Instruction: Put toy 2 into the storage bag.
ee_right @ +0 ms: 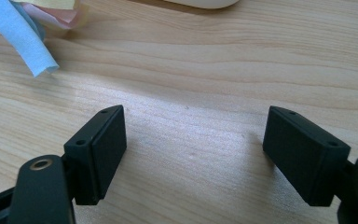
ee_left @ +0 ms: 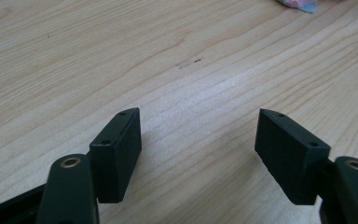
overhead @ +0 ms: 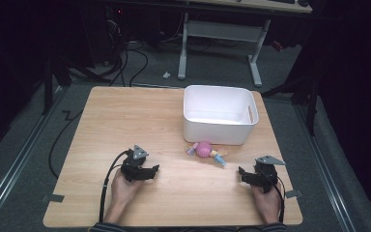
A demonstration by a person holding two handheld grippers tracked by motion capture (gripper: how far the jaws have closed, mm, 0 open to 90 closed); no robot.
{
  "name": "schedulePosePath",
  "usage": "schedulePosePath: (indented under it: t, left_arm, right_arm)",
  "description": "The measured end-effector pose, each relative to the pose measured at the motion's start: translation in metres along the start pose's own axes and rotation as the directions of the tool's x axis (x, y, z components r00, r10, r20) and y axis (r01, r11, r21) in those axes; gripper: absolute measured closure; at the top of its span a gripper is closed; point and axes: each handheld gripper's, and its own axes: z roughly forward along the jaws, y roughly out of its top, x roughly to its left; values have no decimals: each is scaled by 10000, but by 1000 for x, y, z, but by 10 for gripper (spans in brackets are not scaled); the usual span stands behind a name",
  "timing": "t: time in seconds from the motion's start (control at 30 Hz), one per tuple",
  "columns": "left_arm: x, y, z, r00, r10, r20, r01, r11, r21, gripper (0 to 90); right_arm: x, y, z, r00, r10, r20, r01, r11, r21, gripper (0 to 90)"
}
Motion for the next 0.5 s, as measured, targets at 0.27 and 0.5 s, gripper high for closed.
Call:
schedulePosePath:
  t: [0.27,0.5]
  left_arm:
    - [-3,0,4,9997,188,-159,-190,9997,-139,307]
    - [-4,-1,6,9997,162,-207,-169,9992,-360,291]
  right_arm:
    - [0,0,0,10000,-19,-5,19,10000,-6,214]
    - [0,0,0,10000,-51,-45,51,10000,1,208]
